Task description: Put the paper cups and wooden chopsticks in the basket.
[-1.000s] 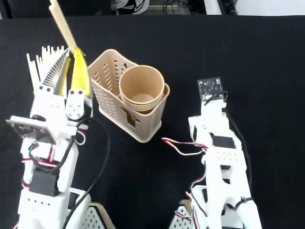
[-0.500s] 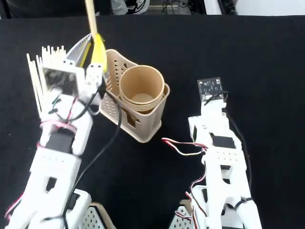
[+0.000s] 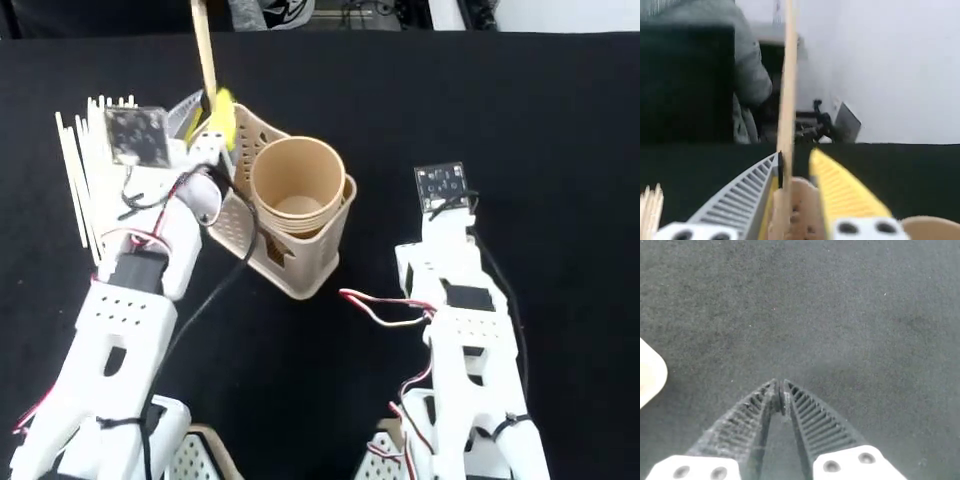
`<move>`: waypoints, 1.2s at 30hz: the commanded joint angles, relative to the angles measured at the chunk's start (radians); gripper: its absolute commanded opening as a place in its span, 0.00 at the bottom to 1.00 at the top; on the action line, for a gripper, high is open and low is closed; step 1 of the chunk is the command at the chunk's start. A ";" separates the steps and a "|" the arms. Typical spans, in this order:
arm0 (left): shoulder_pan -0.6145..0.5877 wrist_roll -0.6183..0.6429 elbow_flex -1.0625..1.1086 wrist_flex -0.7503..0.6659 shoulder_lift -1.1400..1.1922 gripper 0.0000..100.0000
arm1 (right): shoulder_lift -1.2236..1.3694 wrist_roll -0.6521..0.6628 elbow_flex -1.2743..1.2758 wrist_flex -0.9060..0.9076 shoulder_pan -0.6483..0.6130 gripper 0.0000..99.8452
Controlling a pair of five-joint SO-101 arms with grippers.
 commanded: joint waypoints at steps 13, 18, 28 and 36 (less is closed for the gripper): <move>-0.302 0.130 -0.835 0.905 0.166 0.24 | -0.018 0.011 -0.005 0.002 -0.008 0.01; -0.460 0.123 -1.006 0.970 0.451 0.25 | -0.018 0.035 -0.005 0.002 -0.008 0.01; -0.562 -0.100 -1.501 1.039 1.257 0.25 | -0.018 0.035 -0.005 0.002 -0.008 0.01; -0.665 -0.107 -2.130 1.086 1.823 0.25 | -0.018 0.035 -0.005 0.000 -0.008 0.01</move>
